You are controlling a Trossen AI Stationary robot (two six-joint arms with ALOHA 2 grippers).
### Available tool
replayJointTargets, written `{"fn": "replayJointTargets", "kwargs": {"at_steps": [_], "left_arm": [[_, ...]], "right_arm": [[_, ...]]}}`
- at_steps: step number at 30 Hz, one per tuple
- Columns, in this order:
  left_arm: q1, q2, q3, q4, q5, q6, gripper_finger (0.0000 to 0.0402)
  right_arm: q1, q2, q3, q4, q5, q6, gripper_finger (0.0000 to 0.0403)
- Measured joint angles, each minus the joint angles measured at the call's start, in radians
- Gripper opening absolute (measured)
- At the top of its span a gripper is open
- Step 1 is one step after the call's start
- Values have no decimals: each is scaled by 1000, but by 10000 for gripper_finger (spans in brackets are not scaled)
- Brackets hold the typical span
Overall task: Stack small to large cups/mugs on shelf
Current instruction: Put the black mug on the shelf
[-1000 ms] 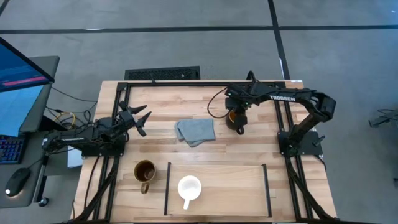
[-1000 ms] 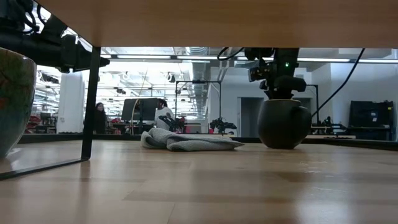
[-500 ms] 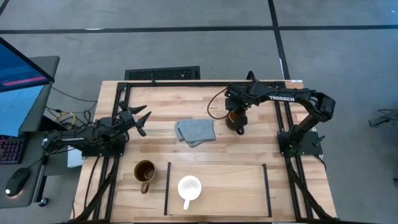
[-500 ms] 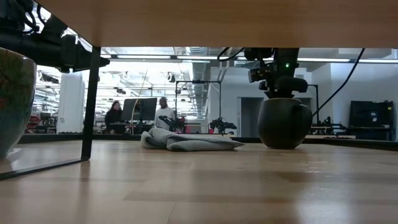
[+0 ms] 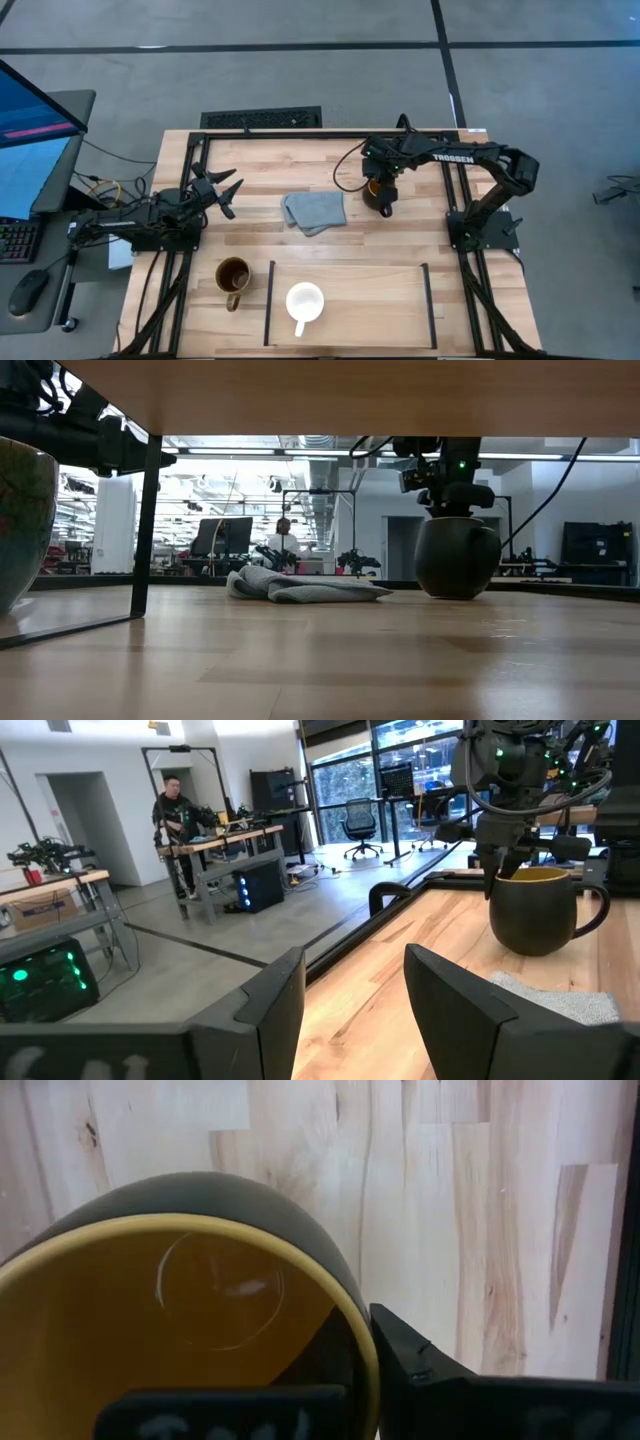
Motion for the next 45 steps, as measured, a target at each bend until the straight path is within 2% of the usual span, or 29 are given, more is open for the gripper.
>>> {"fn": "replayJointTargets", "kwargs": {"at_steps": [6, 13, 16, 23, 31, 38, 45], "left_arm": [[0, 0, 0, 0, 0, 0, 165], [0, 0, 0, 0, 0, 0, 165], [0, 0, 0, 0, 0, 0, 165], [0, 0, 0, 0, 0, 0, 165], [0, 0, 0, 0, 0, 0, 165], [0, 0, 0, 0, 0, 0, 165], [0, 0, 0, 0, 0, 0, 165]], "right_arm": [[14, 0, 13, -48, -3, 6, 26], [43, 0, 100, -132, 24, 18, 26], [54, -1, 154, -171, 62, 23, 26], [66, -1, 278, -277, 67, 64, 26], [105, -1, 440, -492, 66, 198, 26], [205, -1, 565, -650, 54, 359, 26], [392, -1, 644, -691, 42, 546, 26]]}}
